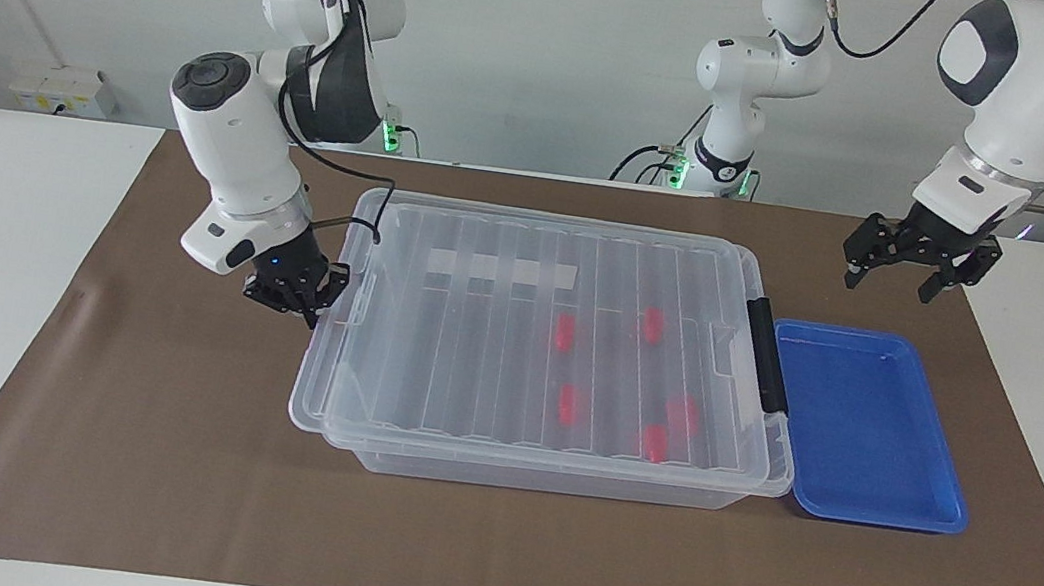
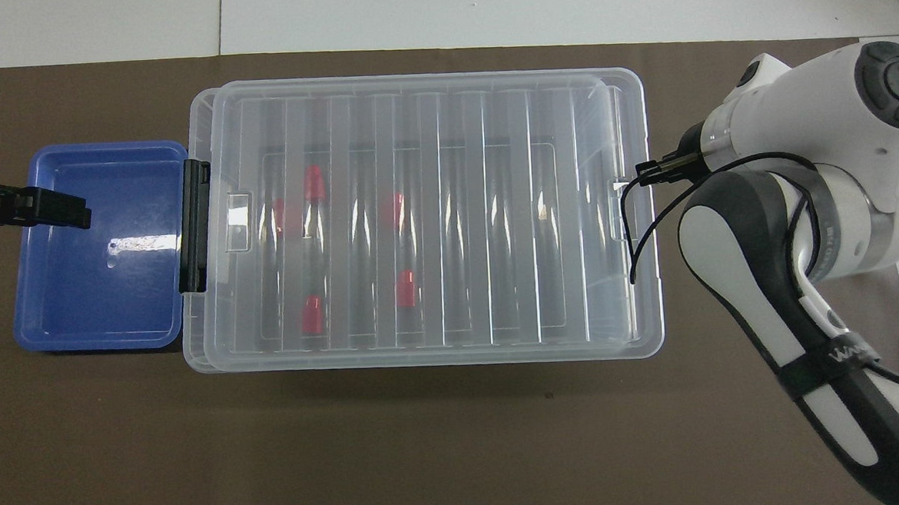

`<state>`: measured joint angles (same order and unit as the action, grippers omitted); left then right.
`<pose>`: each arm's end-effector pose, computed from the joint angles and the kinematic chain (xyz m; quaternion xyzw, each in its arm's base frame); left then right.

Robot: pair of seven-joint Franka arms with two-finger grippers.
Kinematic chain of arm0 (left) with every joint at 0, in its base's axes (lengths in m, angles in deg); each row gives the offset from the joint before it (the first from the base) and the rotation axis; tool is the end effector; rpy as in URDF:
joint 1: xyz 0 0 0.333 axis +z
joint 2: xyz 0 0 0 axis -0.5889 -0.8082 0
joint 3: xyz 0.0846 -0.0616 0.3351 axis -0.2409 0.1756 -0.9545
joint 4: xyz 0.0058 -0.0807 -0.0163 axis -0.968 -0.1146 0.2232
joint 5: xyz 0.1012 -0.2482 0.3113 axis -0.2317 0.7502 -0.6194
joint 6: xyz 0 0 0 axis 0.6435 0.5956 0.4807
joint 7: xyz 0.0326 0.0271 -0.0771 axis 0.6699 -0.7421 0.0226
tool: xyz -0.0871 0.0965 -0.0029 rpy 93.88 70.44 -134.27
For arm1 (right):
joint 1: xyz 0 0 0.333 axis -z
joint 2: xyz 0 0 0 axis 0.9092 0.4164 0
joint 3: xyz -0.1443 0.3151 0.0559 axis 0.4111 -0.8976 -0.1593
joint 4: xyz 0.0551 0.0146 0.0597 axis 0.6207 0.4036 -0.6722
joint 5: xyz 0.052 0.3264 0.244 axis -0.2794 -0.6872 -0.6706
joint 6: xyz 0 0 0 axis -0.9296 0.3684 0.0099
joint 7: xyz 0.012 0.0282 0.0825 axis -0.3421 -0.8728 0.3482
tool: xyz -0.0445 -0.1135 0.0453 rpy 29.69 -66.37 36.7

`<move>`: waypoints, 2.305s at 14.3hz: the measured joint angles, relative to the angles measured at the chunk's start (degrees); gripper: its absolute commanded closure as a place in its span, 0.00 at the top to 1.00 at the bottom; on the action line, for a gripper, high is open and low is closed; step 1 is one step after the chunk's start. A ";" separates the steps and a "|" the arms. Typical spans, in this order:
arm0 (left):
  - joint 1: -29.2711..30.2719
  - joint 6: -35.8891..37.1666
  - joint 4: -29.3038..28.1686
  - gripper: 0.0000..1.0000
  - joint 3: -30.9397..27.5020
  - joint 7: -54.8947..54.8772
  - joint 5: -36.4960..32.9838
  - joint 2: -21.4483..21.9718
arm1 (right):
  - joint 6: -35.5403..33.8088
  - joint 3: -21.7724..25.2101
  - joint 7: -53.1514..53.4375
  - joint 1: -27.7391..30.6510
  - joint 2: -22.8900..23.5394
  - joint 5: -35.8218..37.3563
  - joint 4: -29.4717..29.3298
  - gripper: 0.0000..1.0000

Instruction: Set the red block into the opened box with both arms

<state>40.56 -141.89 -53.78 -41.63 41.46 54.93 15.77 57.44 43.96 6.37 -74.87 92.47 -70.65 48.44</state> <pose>0.5962 -0.0251 0.6113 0.9961 -0.0793 0.0372 0.0058 0.6507 0.1049 0.4645 -0.9923 -0.0944 -0.0628 0.0503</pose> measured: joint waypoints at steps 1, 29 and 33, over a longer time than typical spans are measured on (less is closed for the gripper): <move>0.00 0.00 0.00 1.00 -0.06 -0.01 0.00 0.00 | 0.05 0.00 0.31 -0.13 0.00 -0.33 0.07 0.00; -6.16 -0.05 0.02 1.00 -7.24 -1.16 0.00 1.17 | -32.22 2.03 8.49 6.96 -9.69 6.45 -14.55 1.00; -6.23 -0.10 0.02 1.00 -7.24 -1.16 0.00 1.30 | -35.30 2.75 8.96 8.19 -10.99 6.45 -14.50 1.00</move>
<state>34.33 -141.99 -53.76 -48.87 40.30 54.93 17.07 22.13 46.70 15.33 -66.68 81.49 -64.21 33.94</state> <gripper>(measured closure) 0.000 0.000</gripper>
